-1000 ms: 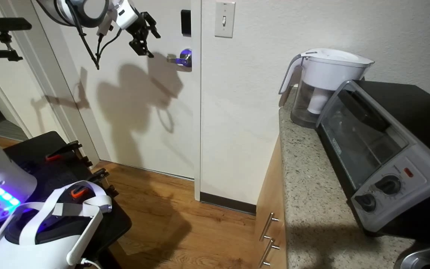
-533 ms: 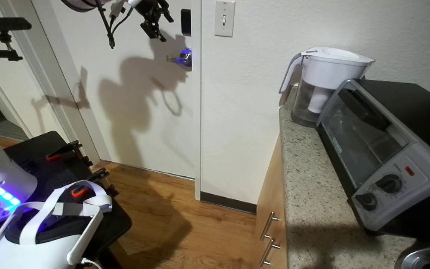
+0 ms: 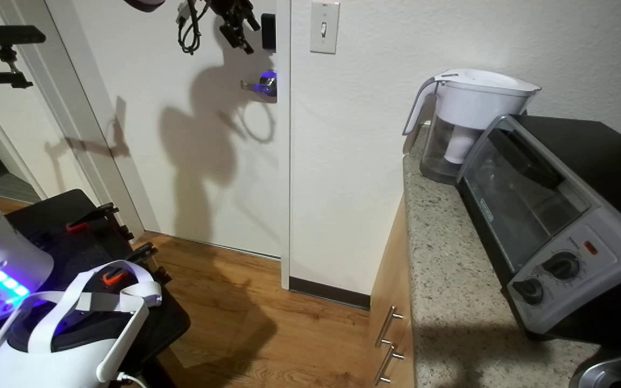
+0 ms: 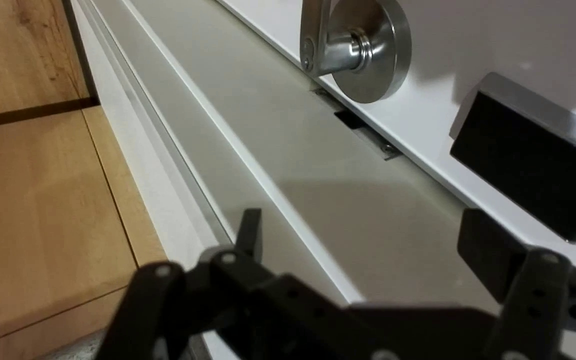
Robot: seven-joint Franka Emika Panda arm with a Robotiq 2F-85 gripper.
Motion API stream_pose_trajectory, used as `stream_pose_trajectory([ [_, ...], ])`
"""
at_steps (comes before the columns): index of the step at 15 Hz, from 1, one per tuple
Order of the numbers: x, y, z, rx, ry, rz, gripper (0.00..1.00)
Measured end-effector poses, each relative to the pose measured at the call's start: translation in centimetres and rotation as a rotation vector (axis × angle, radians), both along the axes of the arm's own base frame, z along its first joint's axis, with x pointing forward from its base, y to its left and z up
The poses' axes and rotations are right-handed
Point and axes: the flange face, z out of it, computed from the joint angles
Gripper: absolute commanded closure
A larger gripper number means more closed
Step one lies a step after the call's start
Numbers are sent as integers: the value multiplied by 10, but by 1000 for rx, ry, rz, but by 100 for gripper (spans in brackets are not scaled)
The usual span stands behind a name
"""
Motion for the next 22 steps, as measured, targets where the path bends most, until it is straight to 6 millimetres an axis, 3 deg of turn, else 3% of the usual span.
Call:
stream_pose_trajectory([
  [2,13,2,-7,-18,14,22,0],
  [3,18,3,-10,-26,19,32,25],
  [5,26,6,-14,-32,22,51,34],
  [13,41,13,-22,-27,28,93,95],
  [14,41,14,-22,-28,29,96,100],
  [22,46,15,-47,-56,65,185,100],
])
